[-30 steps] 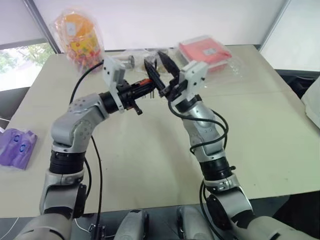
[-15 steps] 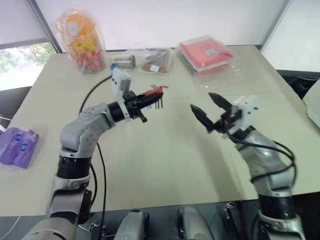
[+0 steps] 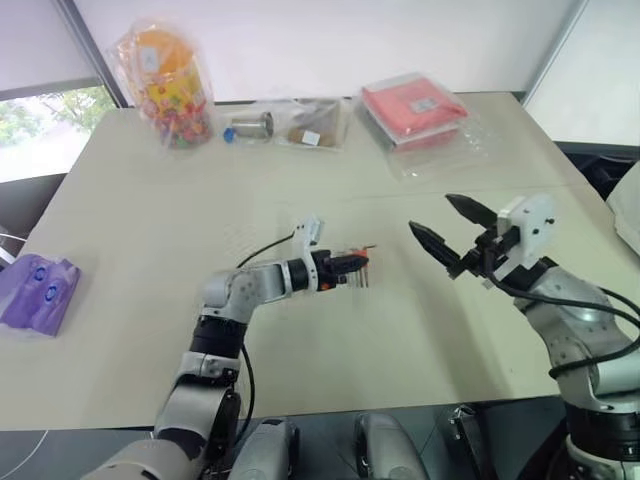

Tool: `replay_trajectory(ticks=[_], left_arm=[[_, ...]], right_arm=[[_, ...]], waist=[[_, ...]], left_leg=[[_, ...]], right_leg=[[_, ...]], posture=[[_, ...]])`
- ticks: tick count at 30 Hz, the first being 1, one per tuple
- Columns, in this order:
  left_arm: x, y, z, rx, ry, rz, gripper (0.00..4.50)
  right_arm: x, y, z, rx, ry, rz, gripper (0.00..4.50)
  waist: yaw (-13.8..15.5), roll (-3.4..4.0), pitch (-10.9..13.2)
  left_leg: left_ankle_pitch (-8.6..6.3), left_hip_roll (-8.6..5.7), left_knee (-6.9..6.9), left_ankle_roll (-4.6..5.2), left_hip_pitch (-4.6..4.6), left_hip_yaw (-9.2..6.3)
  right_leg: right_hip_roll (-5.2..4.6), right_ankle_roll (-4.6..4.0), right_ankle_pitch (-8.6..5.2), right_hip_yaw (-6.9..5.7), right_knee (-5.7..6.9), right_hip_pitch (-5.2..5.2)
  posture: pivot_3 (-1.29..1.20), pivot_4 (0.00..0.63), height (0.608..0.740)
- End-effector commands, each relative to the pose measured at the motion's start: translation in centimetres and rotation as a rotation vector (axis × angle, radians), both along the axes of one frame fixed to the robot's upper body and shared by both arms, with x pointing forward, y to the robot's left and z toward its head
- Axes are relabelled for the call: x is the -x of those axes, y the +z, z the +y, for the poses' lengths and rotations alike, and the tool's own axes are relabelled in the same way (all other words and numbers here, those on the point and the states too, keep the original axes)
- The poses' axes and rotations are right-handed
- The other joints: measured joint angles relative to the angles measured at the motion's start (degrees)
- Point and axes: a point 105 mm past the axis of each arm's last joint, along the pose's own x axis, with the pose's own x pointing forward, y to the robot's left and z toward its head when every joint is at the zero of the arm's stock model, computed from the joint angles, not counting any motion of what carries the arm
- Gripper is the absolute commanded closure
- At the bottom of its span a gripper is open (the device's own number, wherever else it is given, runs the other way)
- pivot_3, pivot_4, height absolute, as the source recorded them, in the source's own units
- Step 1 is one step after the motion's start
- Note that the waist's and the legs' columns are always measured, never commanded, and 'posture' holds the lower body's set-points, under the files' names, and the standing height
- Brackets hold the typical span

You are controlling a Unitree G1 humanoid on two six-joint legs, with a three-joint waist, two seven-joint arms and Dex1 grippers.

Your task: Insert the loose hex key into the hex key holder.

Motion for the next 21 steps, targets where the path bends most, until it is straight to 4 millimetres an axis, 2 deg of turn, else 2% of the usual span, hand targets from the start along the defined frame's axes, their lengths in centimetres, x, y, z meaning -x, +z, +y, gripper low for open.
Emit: replay_trajectory(ticks=[1, 7, 9, 12, 15, 21], left_arm=[[-0.6, 0.1, 0.4, 0.002, 0.039, 0.025, 3.29], [-1.0, -1.0, 2.1, -0.081, 0.105, 0.018, 0.24], [-1.4, -0.8, 2.7, -0.137, 0.123, -0.050, 0.11], [-2.9, 0.9, 4.6, -0.372, 0.142, -0.393, 0.11], [-3.2, 2.0, 5.8, -0.540, 0.070, -0.619, 0.11], [-2.3, 3.7, 8.2, -0.622, -0.078, -0.764, 0.11]], right_arm=[[0.6, 1.2, 0.7, 0.006, 0.009, -0.065, 0.32], [0.3, 1.2, 0.9, 0.012, 0.014, -0.070, 0.32], [0.2, 1.2, 1.0, 0.016, 0.017, -0.071, 0.32], [-0.1, 1.2, 1.2, 0.024, 0.026, -0.076, 0.32], [-0.4, 1.2, 1.3, 0.035, 0.034, -0.078, 0.32], [-0.6, 1.1, 1.5, 0.121, 0.104, -0.064, 0.32]], waist=[[0.01, 0.00, 0.00], [0.01, -0.05, -0.07], [-0.22, -0.04, -0.09], [-0.56, -0.03, -0.10], [-0.46, -0.01, -0.11], [0.82, -0.04, -0.08]], left_leg=[[0.00, 0.00, 0.00, 0.00, 0.00, 0.00], [0.00, -0.01, -0.01, 0.00, 0.33, 0.00], [-0.13, 0.00, -0.01, 0.22, 0.40, 0.00], [-0.10, 0.06, -0.05, 0.16, 0.44, 0.01], [0.04, 0.09, -0.17, -0.09, 0.43, 0.08], [0.00, -0.06, -0.07, -0.01, 0.13, 0.05]], right_leg=[[0.00, 0.00, 0.00, 0.00, 0.00, 0.00], [-0.02, 0.00, 0.00, 0.00, -0.01, 0.34], [0.00, 0.00, 0.00, 0.01, -0.01, 0.41], [0.06, 0.00, 0.00, 0.03, 0.01, 0.39], [0.10, 0.00, 0.00, 0.09, 0.01, 0.28], [-0.10, 0.00, 0.00, 0.04, -0.13, 0.15]], posture=[[0.00, 0.150, 0.740], [0.00, 0.150, 0.740], [0.00, 0.150, 0.740], [0.00, 0.150, 0.740], [0.00, 0.150, 0.740], [0.00, 0.150, 0.740]])
